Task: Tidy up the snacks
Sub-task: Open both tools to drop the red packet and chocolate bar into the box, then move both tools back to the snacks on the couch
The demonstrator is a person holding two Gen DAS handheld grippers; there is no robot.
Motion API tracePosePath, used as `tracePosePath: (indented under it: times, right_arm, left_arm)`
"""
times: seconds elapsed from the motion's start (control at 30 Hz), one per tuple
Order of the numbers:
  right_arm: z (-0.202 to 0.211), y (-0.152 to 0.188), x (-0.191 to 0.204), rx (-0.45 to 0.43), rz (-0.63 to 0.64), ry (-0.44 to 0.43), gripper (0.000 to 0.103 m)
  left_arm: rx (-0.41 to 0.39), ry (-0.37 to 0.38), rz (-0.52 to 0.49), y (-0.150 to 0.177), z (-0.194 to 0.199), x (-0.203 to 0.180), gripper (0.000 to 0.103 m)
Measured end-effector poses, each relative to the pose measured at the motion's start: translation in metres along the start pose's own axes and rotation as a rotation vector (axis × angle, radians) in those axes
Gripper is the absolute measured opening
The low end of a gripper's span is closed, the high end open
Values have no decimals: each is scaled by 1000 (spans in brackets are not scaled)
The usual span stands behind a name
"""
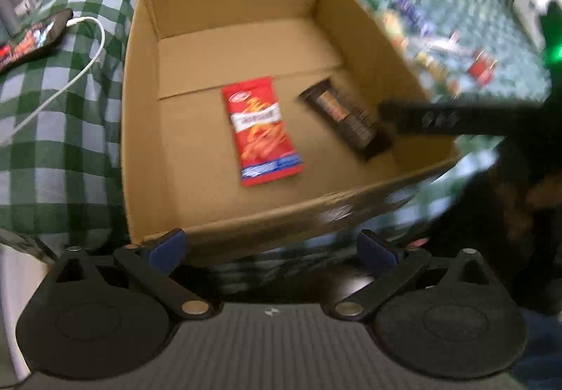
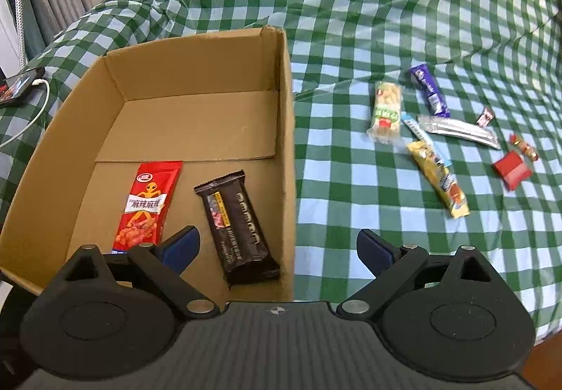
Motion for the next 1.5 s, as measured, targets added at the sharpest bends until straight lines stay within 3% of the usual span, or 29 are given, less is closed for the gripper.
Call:
tracePosePath:
  times: [0.13,0.2,0.27,0.4,0.5,0.63,0.73,0.8,0.87,0.97,1.03,1.13,1.3,1.5]
  right_arm:
    - [-7,7,12,34,16,-17,96]
    - [-9,9,19,49,34,-37,96]
    - [-11,11,26,58,52,-54,96]
    - [-16,9,39,60,66,-62,100]
    - [-18,6,40,61,27,-34,101]
    - [-19,6,45,76,-4,-32,102]
    - [-20,7,43,81,8,-28,102]
    - [-21,6,42,85,1,-35,102]
    - [-22,5,41,91,-8,-38,102]
    - [-21,4,41,91,-17,-38,102]
    - [-21,5,42,91,-8,-37,102]
    - [-20,6,43,89,8,-38,102]
    - [-19,5,51,84,-1,-72,102]
    - [-20,4,56,82,22,-88,101]
  left_arm:
    - [-33,-62,45,-7,-2,6,103]
    - [-70,-134,60,-15,-1,22,103]
    - [-64,-110,106,-17,-1,33,103]
    - [-43,-218,164,-17,-14,67,103]
    - [-44,-219,222,-19,-17,85,103]
    - [-50,-187,223,-19,-2,88,103]
    - [-60,-90,169,-12,11,65,103]
    - [-70,-70,98,-7,13,49,103]
    - [-70,-88,18,0,5,36,103]
    - [-55,-201,-61,4,-16,30,103]
    - [-31,-231,-37,2,-25,38,103]
    - [48,-155,66,3,-34,50,103]
    - [16,-238,117,7,-27,73,103]
    - [2,-194,145,7,-6,69,103]
Point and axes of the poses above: each gripper's, at about its wrist camera, not at the fingertips, and z roughly against the way its jaws point, x to its left, y to its underside, the point moved 10 cm from there along -z, roughly the way its jaws point, and after that the axes turned 7 degrees about -y, right-handed, at the moved point
